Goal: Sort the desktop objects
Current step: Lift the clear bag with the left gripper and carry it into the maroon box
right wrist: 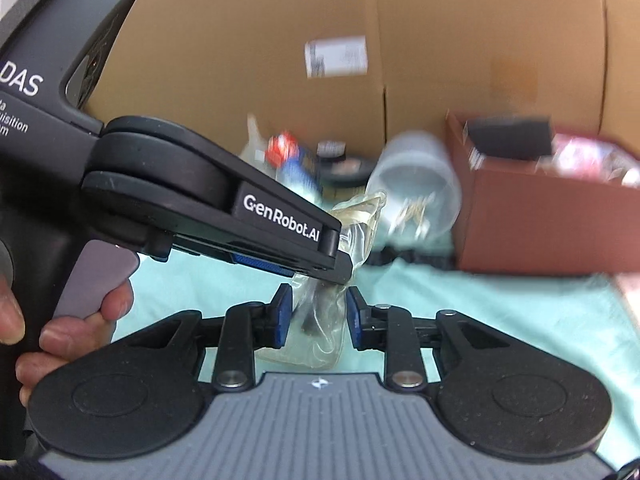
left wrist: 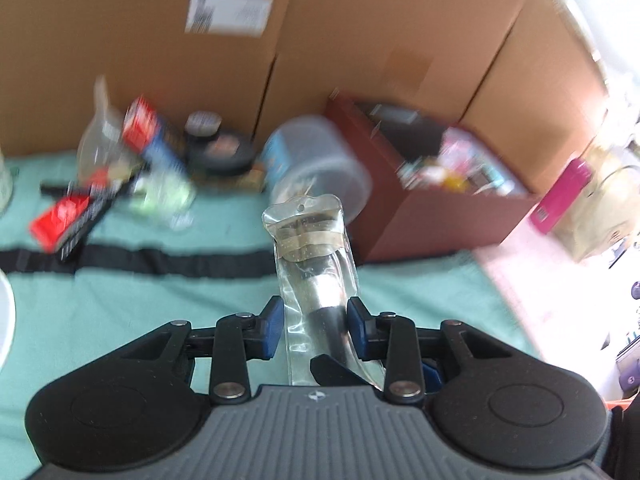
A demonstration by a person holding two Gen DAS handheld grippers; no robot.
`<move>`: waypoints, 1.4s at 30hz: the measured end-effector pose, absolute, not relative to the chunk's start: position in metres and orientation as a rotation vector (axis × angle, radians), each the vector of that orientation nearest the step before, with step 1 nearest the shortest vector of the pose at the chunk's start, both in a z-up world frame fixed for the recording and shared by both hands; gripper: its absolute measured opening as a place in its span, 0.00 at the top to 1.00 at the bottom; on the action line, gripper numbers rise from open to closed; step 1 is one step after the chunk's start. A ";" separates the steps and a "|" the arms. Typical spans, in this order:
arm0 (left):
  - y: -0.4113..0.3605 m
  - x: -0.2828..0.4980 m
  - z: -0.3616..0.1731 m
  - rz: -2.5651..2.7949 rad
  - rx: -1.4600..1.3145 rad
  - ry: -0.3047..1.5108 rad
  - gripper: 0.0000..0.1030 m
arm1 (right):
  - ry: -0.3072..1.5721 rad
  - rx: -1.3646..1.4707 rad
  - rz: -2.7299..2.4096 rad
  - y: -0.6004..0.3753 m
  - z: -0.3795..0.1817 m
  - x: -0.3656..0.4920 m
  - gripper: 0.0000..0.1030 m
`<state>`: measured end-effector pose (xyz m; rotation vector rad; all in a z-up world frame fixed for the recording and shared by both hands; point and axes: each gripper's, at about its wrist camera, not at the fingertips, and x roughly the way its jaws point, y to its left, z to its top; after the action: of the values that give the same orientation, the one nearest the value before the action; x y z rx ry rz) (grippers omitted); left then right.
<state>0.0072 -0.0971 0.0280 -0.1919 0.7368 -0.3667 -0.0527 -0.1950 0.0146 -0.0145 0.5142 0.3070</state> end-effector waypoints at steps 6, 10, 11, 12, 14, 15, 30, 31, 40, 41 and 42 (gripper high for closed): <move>-0.129 0.016 0.072 -0.449 -0.201 0.611 0.65 | 0.346 -0.066 0.229 -0.219 0.053 -0.063 0.73; -0.163 0.035 0.089 -0.523 -0.220 0.568 0.65 | 0.278 -0.075 0.149 -0.249 0.071 -0.059 0.73; -0.172 0.041 0.092 -0.540 -0.222 0.562 0.65 | 0.263 -0.080 0.127 -0.257 0.075 -0.057 0.73; -0.181 0.047 0.094 -0.557 -0.225 0.559 0.65 | 0.253 -0.088 0.109 -0.265 0.079 -0.055 0.73; -0.199 0.059 0.098 -0.589 -0.237 0.561 0.65 | 0.236 -0.098 0.073 -0.282 0.084 -0.049 0.73; -0.208 0.066 0.099 -0.607 -0.241 0.565 0.65 | 0.230 -0.097 0.057 -0.291 0.086 -0.045 0.73; -0.315 0.160 0.089 -0.687 -0.334 0.652 0.65 | 0.266 -0.120 -0.025 -0.412 0.084 0.029 0.73; -0.318 0.165 0.087 -0.687 -0.342 0.658 0.65 | 0.271 -0.123 -0.020 -0.419 0.082 0.035 0.73; -0.333 0.197 0.057 -0.671 -0.364 0.744 0.51 | 0.335 -0.153 -0.039 -0.452 0.049 0.077 0.68; -0.331 0.195 0.057 -0.684 -0.364 0.734 0.38 | 0.343 -0.156 -0.059 -0.453 0.045 0.080 0.64; -0.329 0.193 0.058 -0.703 -0.361 0.716 0.28 | 0.346 -0.159 -0.079 -0.453 0.042 0.081 0.55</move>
<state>0.1926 -0.3290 0.0580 -0.3615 0.7161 -0.7029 0.0806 -0.4533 0.0421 -0.1594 0.3464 -0.0788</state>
